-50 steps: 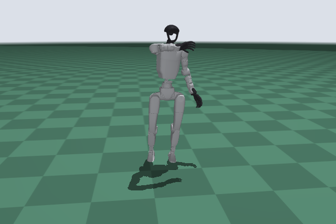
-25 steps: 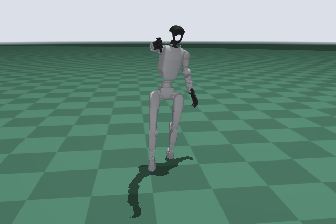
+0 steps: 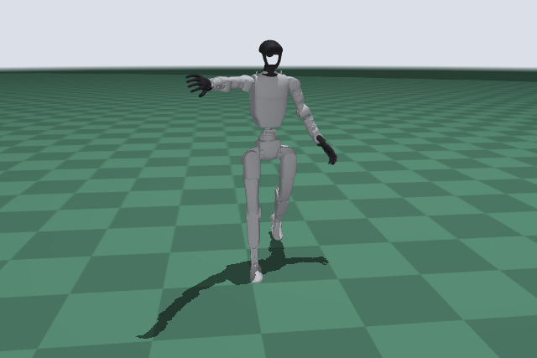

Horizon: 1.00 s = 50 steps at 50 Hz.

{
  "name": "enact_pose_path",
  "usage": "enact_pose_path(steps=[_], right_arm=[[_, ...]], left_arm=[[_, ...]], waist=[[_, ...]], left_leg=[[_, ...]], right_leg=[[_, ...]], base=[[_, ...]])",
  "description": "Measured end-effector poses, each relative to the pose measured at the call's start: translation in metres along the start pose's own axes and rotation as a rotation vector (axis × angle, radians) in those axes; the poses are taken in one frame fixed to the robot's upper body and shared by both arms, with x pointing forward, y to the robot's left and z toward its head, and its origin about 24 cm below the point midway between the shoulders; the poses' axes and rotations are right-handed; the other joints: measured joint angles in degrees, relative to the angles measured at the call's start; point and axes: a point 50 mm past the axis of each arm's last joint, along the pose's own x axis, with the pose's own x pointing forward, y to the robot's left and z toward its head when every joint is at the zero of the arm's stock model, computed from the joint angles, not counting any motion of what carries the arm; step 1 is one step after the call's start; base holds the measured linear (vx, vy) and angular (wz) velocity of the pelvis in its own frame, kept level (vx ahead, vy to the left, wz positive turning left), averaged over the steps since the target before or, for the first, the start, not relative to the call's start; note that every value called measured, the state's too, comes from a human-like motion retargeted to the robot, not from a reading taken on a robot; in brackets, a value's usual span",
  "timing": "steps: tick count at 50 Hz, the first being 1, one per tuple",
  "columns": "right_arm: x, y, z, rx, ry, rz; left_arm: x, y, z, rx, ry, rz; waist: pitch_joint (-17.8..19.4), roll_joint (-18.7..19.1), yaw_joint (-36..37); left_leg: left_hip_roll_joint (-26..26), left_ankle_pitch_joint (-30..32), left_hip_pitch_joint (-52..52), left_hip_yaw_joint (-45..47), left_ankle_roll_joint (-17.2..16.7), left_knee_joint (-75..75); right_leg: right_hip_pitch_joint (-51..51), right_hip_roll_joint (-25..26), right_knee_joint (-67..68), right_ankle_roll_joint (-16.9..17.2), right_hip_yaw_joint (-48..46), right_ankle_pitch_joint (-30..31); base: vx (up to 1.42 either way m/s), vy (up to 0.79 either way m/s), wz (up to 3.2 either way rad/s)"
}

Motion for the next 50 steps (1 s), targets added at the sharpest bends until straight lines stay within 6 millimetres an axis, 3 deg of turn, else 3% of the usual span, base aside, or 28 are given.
enact_pose_path(steps=[5,7,10,14,18,22,27,34,40,45,50], right_arm=[[-0.001,0.003,0.011,0.020,-0.026,0.002],[-0.002,0.006,0.016,0.034,-0.037,0.017],[-0.004,0.012,0.025,0.060,-0.051,0.052],[-0.008,0.020,0.042,0.095,-0.072,0.089],[-0.011,0.023,0.061,0.145,-0.099,0.080],[-0.020,0.031,0.086,0.209,-0.154,0.080],[-0.036,0.040,0.132,0.357,-0.222,0.106],[-0.074,0.047,0.201,0.532,-0.360,0.173],[-0.113,0.061,0.243,0.582,-0.480,0.244],[-0.152,0.072,0.272,0.791,-0.605,0.386],[-0.199,0.095,0.298,1.088,-0.517,0.672]], left_arm=[[-0.007,-0.030,0.000,0.041,-0.015,-0.159],[-0.010,-0.040,0.000,0.077,-0.028,-0.227],[-0.014,-0.051,0.000,0.120,-0.048,-0.297],[-0.018,-0.062,0.002,0.125,-0.065,-0.326],[-0.019,-0.066,0.002,0.141,-0.070,-0.314],[-0.027,-0.073,-0.014,0.140,-0.043,-0.340],[-0.031,-0.074,-0.026,0.163,-0.004,-0.343],[-0.031,-0.077,-0.031,0.172,0.036,-0.335],[-0.031,-0.082,-0.025,0.156,0.012,-0.340],[-0.027,-0.082,-0.005,0.108,-0.056,-0.314],[-0.024,-0.083,0.005,0.047,-0.052,-0.309]], waist=[[-1.0,0.3,-1.2],[-1.4,0.6,-1.5],[-1.0,1.6,-1.6],[-0.1,1.1,-0.1],[1.8,2.0,1.6],[2.4,2.7,1.6],[3.1,2.6,0.8],[2.7,2.8,0.0],[1.4,2.7,-0.9],[1.2,1.9,-1.7],[0.2,1.0,-1.6]], left_leg=[[-2.0,9.7,-10.7,4.6,0.0,19.5],[-1.9,7.9,-16.0,5.4,0.0,27.3],[-0.2,-0.4,-22.6,6.3,0.4,35.1],[-0.2,-8.2,-27.9,12.9,4.5,31.5],[1.5,-11.3,-29.3,15.0,4.3,21.4],[-1.1,-6.9,-28.5,16.4,5.4,9.6],[-1.6,-4.8,-27.9,16.2,4.7,2.6],[-0.4,-2.6,-26.3,15.2,3.4,-2.8],[-0.5,-1.1,-23.4,16.1,3.6,-6.3],[-1.5,-1.0,-19.9,15.7,4.6,-10.3],[-1.8,-1.0,-17.8,15.4,4.1,-13.1]], right_leg=[[3.2,0.0,0.0,0.0,2.1,-1.9],[4.2,0.7,0.1,0.0,2.5,-2.4],[6.2,2.9,1.0,0.0,3.4,-3.8],[7.2,2.7,2.3,0.0,6.4,-4.7],[8.4,8.3,6.4,0.0,17.6,-7.5],[11.4,4.0,5.9,0.0,11.3,-9.2],[14.3,4.5,6.8,0.0,13.6,-11.3],[17.1,6.0,7.0,0.0,15.9,-13.3],[18.5,6.1,6.8,0.0,16.8,-14.5],[19.9,5.2,7.6,-0.6,16.2,-16.0],[20.2,5.1,8.5,-1.0,15.8,-17.1]], base=[[0.51,-0.21,-0.27],[0.44,-0.27,-0.19],[0.40,-0.28,-0.32],[0.31,-0.12,-0.66],[0.29,-0.18,-0.75],[0.27,0.14,-0.48],[0.25,0.02,-0.31],[0.21,0.02,-0.33],[0.17,0.08,-0.11],[0.15,0.10,0.10],[0.14,0.05,0.06]])
